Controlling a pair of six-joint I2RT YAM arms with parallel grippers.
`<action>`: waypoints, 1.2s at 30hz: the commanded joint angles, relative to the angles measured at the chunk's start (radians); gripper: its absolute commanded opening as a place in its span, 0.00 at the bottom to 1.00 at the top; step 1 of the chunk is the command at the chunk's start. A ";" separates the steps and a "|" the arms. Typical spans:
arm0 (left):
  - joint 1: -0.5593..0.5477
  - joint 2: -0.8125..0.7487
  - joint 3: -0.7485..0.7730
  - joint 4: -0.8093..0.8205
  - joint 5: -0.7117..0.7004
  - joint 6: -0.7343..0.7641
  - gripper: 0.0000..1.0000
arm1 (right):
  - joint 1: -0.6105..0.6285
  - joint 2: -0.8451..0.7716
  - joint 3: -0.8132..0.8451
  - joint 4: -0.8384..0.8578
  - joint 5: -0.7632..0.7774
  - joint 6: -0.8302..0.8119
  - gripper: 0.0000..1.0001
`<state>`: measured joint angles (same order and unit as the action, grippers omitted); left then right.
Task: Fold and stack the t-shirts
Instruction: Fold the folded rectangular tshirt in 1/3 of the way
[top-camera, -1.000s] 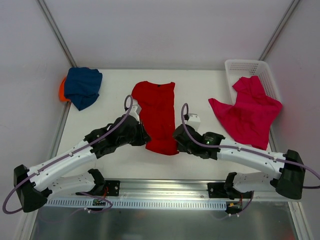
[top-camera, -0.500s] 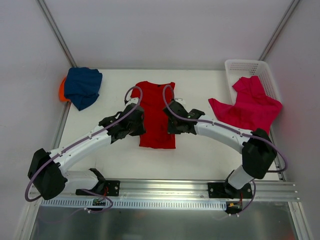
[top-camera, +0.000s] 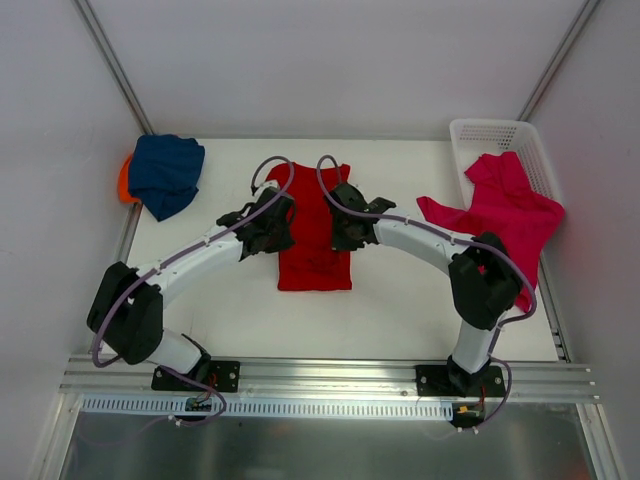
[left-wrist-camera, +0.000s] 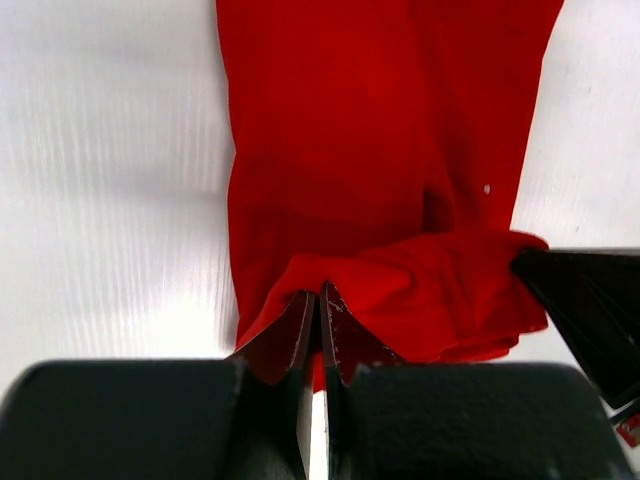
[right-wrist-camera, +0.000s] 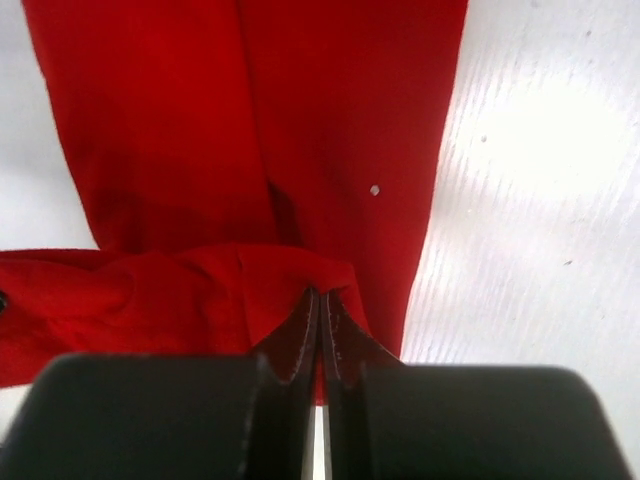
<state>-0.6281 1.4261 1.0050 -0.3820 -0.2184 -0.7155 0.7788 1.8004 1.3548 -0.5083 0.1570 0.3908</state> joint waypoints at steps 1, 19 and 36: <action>0.022 0.062 0.090 0.054 -0.007 0.042 0.00 | -0.024 0.008 0.050 -0.004 0.010 -0.039 0.00; 0.054 0.255 0.188 0.134 0.028 0.028 0.00 | -0.111 0.112 0.081 0.039 0.009 -0.063 0.00; 0.099 0.277 0.149 0.157 -0.050 -0.085 0.47 | -0.138 0.171 0.156 0.031 0.049 -0.084 0.99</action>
<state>-0.5411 1.7226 1.1584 -0.2577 -0.2256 -0.7658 0.6441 2.0022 1.4765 -0.4683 0.1818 0.3153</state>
